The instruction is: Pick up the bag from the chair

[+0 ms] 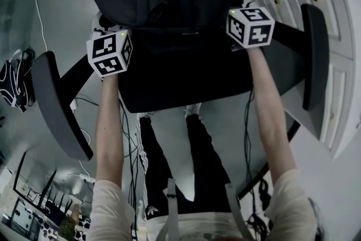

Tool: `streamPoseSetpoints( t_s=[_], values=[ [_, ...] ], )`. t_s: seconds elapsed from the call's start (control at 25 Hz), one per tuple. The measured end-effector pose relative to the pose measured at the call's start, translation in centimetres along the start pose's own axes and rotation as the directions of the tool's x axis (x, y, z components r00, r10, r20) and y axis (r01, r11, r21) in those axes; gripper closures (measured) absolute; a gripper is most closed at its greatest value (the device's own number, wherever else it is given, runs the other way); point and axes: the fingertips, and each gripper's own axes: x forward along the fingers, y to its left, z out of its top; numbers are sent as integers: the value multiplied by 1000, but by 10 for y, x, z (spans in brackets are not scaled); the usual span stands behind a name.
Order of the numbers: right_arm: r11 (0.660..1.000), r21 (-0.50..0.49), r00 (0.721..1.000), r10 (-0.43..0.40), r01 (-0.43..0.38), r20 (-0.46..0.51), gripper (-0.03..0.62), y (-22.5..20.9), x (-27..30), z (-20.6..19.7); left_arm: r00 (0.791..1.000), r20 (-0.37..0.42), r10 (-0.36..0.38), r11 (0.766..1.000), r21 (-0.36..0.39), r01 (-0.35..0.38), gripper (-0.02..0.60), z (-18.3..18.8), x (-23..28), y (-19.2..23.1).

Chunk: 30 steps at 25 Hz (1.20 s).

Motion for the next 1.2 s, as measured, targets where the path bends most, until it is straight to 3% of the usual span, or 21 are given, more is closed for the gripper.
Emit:
streamPoseSetpoints(
  t_s=[0.44, 0.84, 1.2],
  values=[
    [1000, 29, 1000, -7, 6, 15, 546, 5, -15, 9, 1000, 13, -10, 1000, -27, 10, 522, 8, -10, -3],
    [999, -46, 1000, -24, 24, 1, 551, 14, -28, 24, 1000, 0, 9, 999, -45, -9, 526, 15, -21, -1],
    [997, -8, 996, -76, 77, 51, 559, 17, -70, 62, 998, 57, -8, 998, -66, 11, 531, 65, -45, -9]
  ],
)
